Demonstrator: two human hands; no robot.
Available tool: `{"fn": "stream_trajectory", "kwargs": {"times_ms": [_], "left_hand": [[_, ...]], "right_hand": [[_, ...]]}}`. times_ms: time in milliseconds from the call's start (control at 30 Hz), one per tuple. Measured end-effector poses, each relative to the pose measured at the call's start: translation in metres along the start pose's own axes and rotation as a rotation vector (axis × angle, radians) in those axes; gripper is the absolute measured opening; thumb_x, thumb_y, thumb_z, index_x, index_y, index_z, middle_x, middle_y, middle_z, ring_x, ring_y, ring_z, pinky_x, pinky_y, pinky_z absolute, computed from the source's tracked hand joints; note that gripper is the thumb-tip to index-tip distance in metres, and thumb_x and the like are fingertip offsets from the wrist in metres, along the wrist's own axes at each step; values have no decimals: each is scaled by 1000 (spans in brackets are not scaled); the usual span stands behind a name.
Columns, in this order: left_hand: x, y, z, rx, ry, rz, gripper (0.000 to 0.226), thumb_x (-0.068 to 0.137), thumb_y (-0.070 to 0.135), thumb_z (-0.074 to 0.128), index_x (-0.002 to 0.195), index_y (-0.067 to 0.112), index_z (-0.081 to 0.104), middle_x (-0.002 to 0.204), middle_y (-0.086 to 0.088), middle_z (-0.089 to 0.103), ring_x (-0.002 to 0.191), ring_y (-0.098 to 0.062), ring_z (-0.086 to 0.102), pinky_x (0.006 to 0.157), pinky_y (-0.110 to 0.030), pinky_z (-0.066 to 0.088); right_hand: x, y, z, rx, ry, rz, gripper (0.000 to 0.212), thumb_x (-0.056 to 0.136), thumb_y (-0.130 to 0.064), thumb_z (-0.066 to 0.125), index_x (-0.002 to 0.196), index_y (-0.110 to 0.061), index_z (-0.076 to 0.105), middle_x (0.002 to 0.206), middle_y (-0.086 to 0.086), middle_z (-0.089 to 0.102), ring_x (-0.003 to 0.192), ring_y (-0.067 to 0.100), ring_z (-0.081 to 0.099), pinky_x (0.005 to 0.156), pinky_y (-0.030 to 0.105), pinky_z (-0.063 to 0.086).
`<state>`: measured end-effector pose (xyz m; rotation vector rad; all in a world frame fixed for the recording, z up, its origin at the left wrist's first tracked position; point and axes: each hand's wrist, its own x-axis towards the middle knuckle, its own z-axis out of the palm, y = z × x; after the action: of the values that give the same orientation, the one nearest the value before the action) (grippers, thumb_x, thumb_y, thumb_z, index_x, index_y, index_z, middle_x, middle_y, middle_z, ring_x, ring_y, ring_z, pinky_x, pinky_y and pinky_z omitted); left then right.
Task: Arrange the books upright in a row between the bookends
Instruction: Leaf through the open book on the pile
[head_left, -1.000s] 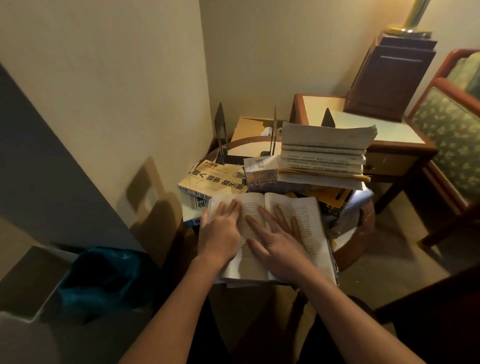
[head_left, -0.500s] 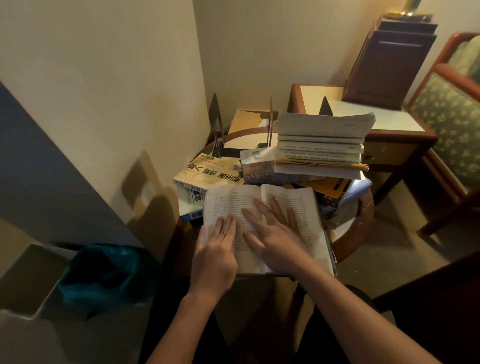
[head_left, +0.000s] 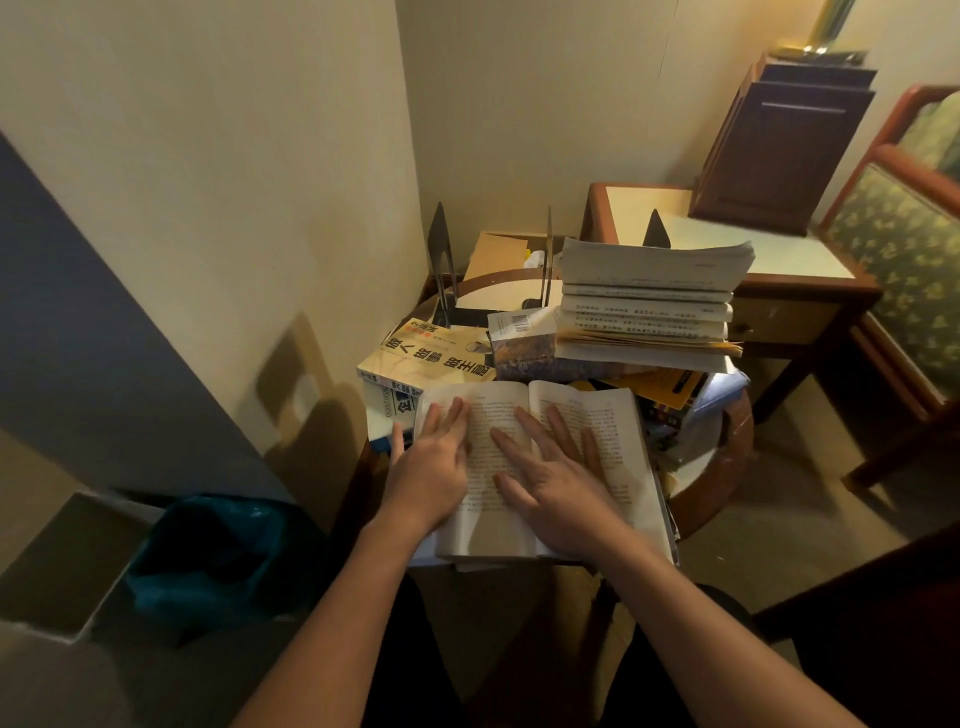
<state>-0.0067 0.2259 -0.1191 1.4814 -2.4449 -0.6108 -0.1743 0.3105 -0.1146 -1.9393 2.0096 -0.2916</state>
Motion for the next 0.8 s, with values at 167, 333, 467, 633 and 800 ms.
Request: {"fn": "stream_trajectory", "kwargs": {"times_ms": [167, 333, 467, 633, 800], "left_hand": [[-47, -2, 20, -135, 63, -14, 57, 107, 26, 33, 157, 35, 7, 160, 24, 0, 151, -4, -9, 122, -49, -12], [-69, -4, 34, -202, 87, -33, 58, 107, 26, 34, 157, 38, 8, 161, 26, 0, 150, 0, -11, 122, -49, -12], [-57, -3, 33, -183, 116, -42, 57, 106, 23, 34, 157, 35, 11, 161, 24, 4, 152, -6, -7, 123, -53, -9], [-25, 3, 31, -140, 160, -92, 56, 106, 24, 30, 157, 34, 10, 161, 22, 7, 153, -13, -5, 122, -58, -4], [12, 6, 21, -90, 130, -126, 55, 106, 22, 28, 157, 33, 12, 164, 11, 16, 154, -18, -5, 121, -60, -6]], "right_hand": [[2, -1, 5, -19, 24, 9, 61, 98, -65, 23, 154, -53, 1, 163, -21, -17, 145, 8, -34, 115, 46, -25], [3, 0, 7, -33, 29, 8, 62, 98, -65, 23, 154, -53, 0, 163, -21, -18, 145, 8, -34, 115, 46, -26], [3, 0, 6, -5, 28, 7, 62, 98, -64, 24, 154, -52, 0, 163, -22, -19, 144, 7, -35, 116, 46, -25], [3, 0, 5, -9, 27, 10, 61, 98, -64, 25, 153, -53, 1, 162, -23, -19, 144, 7, -34, 116, 46, -25], [3, 0, 6, -11, 25, 12, 61, 98, -64, 26, 152, -56, -1, 162, -23, -19, 145, 7, -34, 115, 45, -25]]}}
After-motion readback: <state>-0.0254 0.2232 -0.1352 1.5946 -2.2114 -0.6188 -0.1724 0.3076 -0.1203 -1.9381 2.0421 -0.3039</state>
